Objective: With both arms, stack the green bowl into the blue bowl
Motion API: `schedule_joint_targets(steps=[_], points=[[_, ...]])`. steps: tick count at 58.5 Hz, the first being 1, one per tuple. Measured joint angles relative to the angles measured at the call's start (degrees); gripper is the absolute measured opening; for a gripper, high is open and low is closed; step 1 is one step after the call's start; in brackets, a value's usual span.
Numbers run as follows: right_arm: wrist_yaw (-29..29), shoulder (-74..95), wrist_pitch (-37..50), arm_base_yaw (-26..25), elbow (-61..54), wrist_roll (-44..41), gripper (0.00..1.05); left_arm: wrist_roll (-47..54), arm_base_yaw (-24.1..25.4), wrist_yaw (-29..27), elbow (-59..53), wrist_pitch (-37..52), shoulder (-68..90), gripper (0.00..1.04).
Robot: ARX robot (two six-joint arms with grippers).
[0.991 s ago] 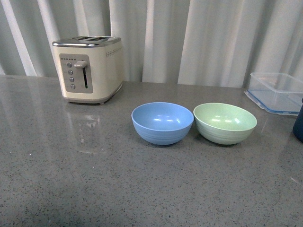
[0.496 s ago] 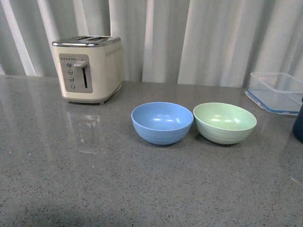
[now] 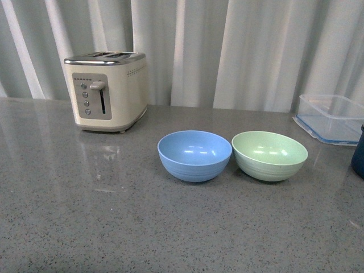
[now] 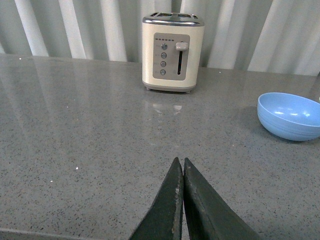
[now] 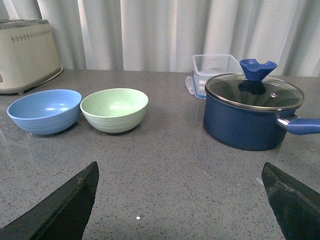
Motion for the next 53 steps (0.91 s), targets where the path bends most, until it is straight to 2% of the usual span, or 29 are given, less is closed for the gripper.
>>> schedule_joint_targets(steps=[34, 41, 53], points=[[0.0, 0.0, 0.0, 0.0, 0.0, 0.0, 0.95, 0.0, 0.0, 0.0, 0.0, -9.9, -9.9, 0.04], [0.0, 0.0, 0.0, 0.0, 0.0, 0.0, 0.95, 0.0, 0.0, 0.1, 0.0, -19.5, -18.1, 0.04], [0.0, 0.0, 0.0, 0.0, 0.0, 0.0, 0.95, 0.0, 0.0, 0.0, 0.0, -19.9, -19.6, 0.04]])
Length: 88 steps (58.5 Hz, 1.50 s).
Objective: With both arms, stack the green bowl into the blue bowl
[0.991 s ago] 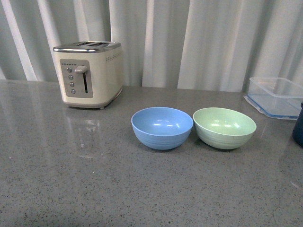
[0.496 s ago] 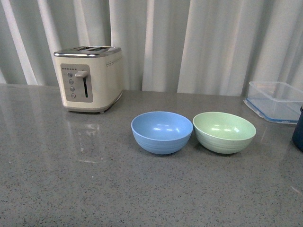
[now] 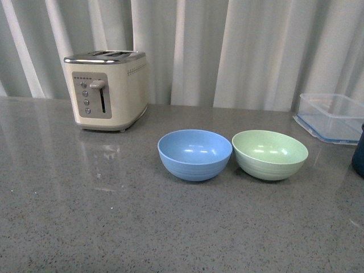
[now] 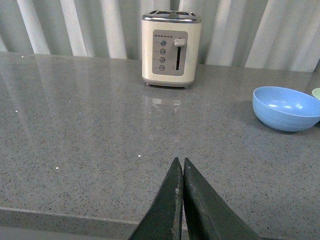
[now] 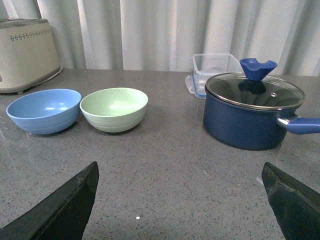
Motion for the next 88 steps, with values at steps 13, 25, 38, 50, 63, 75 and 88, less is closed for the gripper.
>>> schedule_joint_targets(steps=[13, 25, 38, 50, 63, 75, 88], points=[[0.0, 0.0, 0.0, 0.0, 0.0, 0.0, 0.95, 0.0, 0.0, 0.0, 0.0, 0.0, 0.0, 0.44], [0.0, 0.0, 0.0, 0.0, 0.0, 0.0, 0.95, 0.0, 0.0, 0.0, 0.0, 0.0, 0.0, 0.82], [0.0, 0.0, 0.0, 0.0, 0.0, 0.0, 0.95, 0.1, 0.0, 0.0, 0.0, 0.0, 0.0, 0.98], [0.0, 0.0, 0.0, 0.0, 0.0, 0.0, 0.95, 0.1, 0.0, 0.0, 0.0, 0.0, 0.0, 0.98], [-20.3, 13.1, -7.8, -2.9, 8.8, -2.4, 0.95, 0.1, 0.0, 0.0, 0.0, 0.0, 0.0, 0.98], [-21.4, 32.5, -6.4, 1.4, 24.9, 0.9, 0.95, 0.1, 0.0, 0.0, 0.0, 0.0, 0.0, 0.98], [-11.6, 60.0, -14.5, 8.8, 47.2, 4.4, 0.95, 0.1, 0.0, 0.0, 0.0, 0.0, 0.0, 0.98]])
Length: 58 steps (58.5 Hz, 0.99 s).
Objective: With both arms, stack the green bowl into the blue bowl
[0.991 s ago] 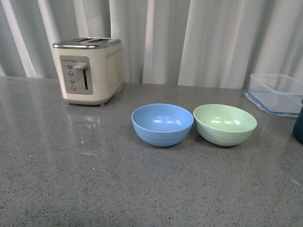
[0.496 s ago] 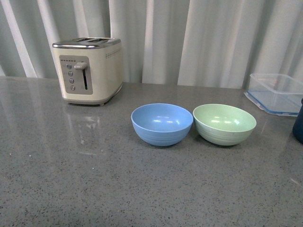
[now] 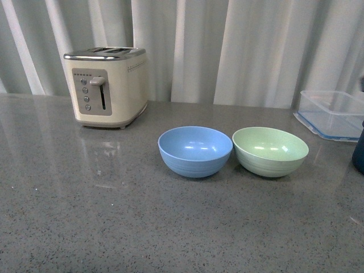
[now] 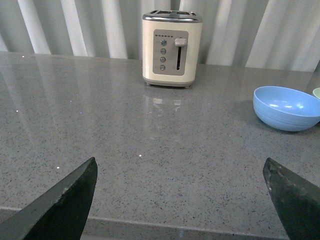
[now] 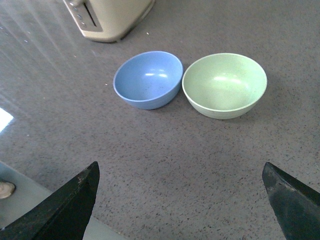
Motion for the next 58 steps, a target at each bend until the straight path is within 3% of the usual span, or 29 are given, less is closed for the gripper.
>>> schedule_joint_targets(steps=[11, 30, 58], points=[[9.8, 23.0, -5.1, 1.2, 18.2, 5.6, 0.95, 0.0, 0.0, 0.0, 0.0, 0.0, 0.0, 0.98], [18.3, 43.2, -8.3, 1.4, 32.9, 13.8, 0.95, 0.0, 0.0, 0.0, 0.0, 0.0, 0.0, 0.98], [20.3, 55.7, -11.3, -1.2, 41.5, 19.3, 0.95, 0.0, 0.0, 0.0, 0.0, 0.0, 0.0, 0.98]])
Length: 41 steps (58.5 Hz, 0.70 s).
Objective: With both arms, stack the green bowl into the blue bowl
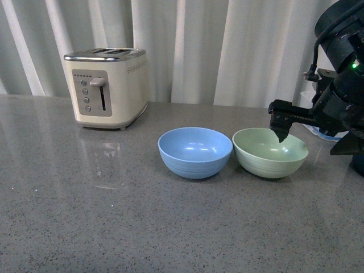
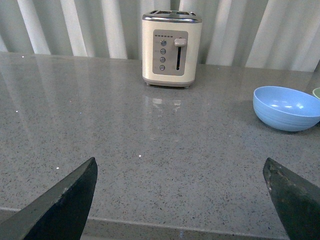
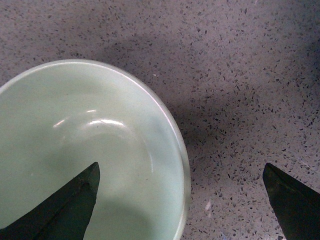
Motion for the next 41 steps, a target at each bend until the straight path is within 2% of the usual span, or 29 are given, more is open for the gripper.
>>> schedule_joint_targets(steps=[7, 41], points=[[0.4, 1.5, 0.1, -0.1, 0.1, 0.1, 0.93, 0.0, 0.0, 0.0, 0.0, 0.0, 0.0, 0.98], [1.5, 3.6, 0.6, -0.3, 1.6, -0.2, 0.10, 0.0, 0.0, 0.0, 0.0, 0.0, 0.0, 0.98]])
